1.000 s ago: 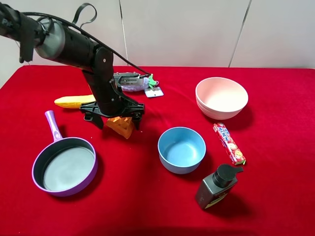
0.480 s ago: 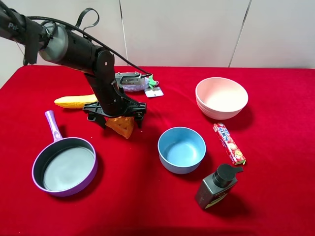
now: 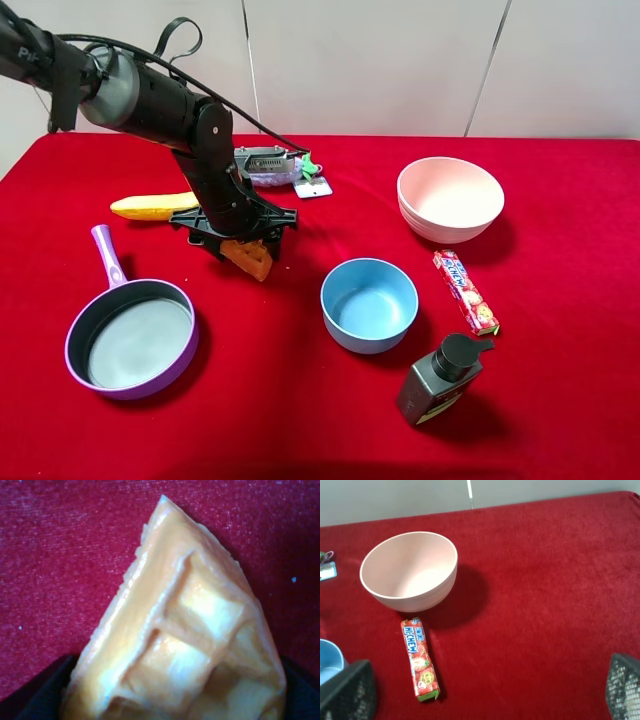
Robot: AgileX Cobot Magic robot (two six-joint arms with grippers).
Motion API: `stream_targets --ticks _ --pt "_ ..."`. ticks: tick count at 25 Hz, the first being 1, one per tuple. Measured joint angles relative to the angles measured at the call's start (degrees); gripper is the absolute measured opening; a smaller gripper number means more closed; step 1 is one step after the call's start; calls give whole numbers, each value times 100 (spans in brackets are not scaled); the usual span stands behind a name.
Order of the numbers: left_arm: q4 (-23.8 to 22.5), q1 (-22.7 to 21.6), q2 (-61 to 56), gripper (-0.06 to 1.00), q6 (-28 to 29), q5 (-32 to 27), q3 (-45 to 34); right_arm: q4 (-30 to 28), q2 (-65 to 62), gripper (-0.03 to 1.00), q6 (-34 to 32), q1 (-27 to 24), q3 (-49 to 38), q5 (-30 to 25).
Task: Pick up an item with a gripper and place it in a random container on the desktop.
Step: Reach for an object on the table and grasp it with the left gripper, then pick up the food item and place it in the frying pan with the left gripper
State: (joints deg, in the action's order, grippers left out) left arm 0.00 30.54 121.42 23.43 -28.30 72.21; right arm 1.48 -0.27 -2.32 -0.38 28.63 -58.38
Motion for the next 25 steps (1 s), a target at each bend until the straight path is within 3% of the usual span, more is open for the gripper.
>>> stream_targets --ticks 13,25 --pt "0 0 -21 73 0 -59 0 0 0 69 0 0 0 0" --pt "0 0 -642 73 0 -952 67 5 0 69 0 0 0 0"
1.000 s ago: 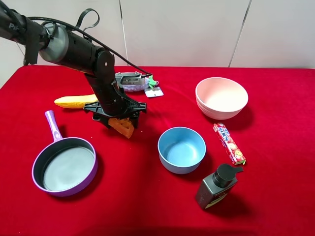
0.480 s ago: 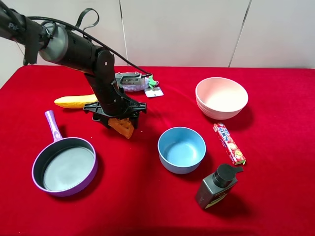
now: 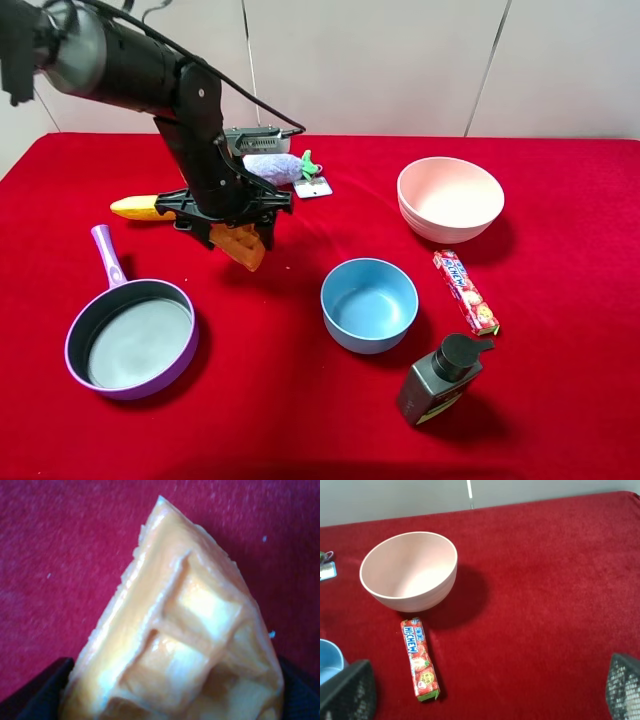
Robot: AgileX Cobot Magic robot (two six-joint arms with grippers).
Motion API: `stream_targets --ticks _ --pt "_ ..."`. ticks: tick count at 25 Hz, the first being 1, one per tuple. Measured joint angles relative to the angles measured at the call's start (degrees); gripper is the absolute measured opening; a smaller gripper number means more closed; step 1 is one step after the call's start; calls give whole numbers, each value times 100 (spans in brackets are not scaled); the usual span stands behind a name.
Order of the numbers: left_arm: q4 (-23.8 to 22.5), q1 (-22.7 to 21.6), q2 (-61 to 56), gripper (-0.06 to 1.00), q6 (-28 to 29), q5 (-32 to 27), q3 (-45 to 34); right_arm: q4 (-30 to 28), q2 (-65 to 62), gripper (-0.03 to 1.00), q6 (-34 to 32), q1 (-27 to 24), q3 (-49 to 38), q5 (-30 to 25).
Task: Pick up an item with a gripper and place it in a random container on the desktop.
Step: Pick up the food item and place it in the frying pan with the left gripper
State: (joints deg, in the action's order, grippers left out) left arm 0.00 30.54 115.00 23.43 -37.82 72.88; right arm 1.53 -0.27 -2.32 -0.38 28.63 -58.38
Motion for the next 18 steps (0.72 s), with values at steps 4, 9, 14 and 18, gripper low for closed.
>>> stream_targets --ticks 4,9,14,18 --pt "0 0 -226 73 -6 -321 6 0 0 69 0 0 0 0" --pt "-59 0 -442 73 -22 -740 25 0 0 69 0 0 0 0" --pt "-145 0 -662 73 -22 -1090 25 0 0 69 0 0 0 0" --pt "-282 0 -764 73 -138 -1419 25 0 0 69 0 0 0 0"
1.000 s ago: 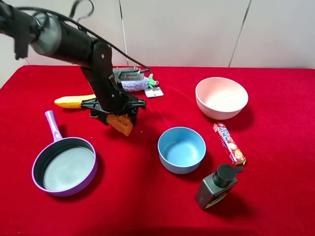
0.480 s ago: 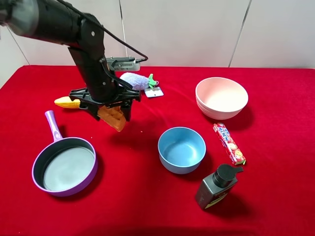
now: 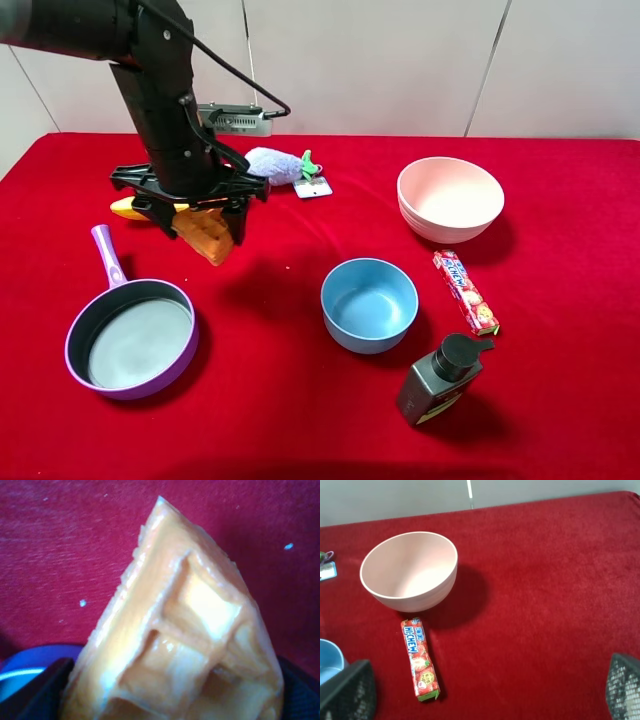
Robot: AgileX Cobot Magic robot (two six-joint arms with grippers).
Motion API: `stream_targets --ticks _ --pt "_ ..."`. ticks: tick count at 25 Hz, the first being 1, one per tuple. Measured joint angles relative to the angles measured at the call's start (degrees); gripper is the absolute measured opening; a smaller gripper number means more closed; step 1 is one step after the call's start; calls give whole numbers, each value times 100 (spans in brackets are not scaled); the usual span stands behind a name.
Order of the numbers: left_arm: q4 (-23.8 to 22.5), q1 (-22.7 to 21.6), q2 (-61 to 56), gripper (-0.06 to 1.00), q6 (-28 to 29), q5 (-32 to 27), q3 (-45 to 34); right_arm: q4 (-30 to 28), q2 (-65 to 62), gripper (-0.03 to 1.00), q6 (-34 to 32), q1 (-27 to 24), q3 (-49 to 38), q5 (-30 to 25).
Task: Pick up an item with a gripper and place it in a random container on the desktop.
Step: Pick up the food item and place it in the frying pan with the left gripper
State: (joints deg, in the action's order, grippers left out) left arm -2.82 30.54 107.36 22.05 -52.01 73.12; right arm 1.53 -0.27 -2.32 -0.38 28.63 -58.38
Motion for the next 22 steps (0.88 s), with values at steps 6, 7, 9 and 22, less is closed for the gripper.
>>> stream_targets --ticks 6,7,9,22 --pt "-42 0 -234 72 -166 -293 -101 0 0 69 0 0 0 0" --pt "-53 0 -335 72 -166 -293 -191 0 0 69 0 0 0 0" --pt "-93 0 -547 72 -166 -286 -406 0 0 69 0 0 0 0" --pt "-318 0 -1667 72 -46 -148 -1652 0 0 69 0 0 0 0"
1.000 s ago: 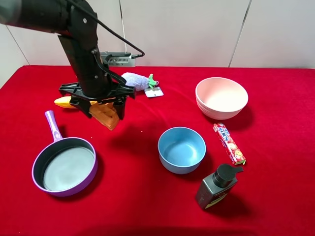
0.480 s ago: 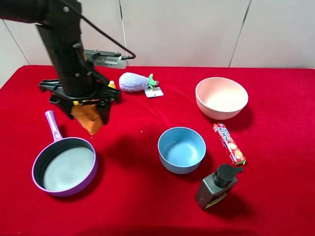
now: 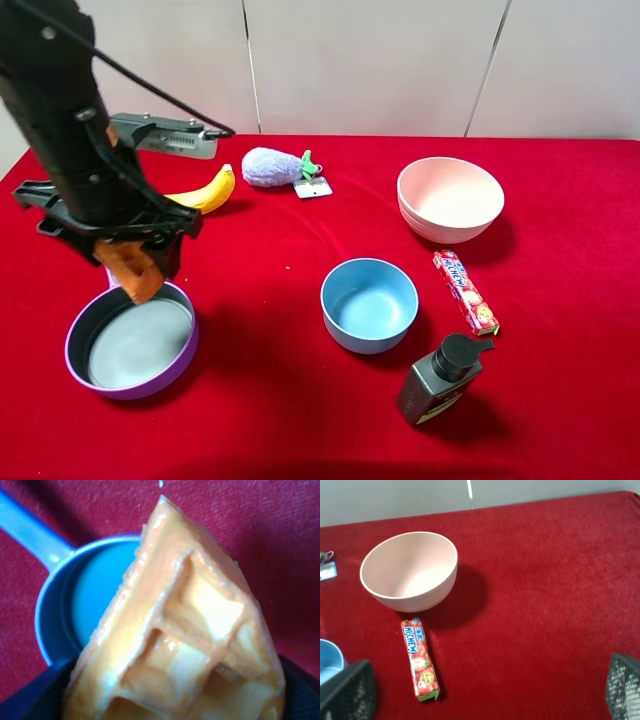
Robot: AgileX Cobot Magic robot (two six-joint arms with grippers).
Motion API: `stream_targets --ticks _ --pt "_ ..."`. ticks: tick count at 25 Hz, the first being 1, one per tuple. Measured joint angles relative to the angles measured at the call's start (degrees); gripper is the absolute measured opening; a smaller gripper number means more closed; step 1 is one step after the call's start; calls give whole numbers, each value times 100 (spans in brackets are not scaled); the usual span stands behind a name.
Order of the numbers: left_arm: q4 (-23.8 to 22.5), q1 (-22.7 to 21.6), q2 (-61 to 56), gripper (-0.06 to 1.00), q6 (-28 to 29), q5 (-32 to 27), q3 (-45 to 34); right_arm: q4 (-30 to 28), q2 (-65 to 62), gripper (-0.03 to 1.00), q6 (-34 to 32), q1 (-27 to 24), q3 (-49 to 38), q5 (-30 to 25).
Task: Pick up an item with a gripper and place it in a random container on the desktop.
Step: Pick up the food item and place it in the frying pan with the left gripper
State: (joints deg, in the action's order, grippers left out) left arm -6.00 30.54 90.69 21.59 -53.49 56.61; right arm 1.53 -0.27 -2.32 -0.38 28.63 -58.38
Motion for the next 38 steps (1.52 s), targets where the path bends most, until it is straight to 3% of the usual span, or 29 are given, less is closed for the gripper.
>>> stream_targets --ticks 12,27,38 --pt "-342 0 -457 72 250 386 -1080 0 0 69 0 0 0 0" --pt "-702 0 -492 72 753 1989 -2085 0 0 69 0 0 0 0" --pt "-733 0 54 72 955 2696 -2311 0 0 69 0 0 0 0"
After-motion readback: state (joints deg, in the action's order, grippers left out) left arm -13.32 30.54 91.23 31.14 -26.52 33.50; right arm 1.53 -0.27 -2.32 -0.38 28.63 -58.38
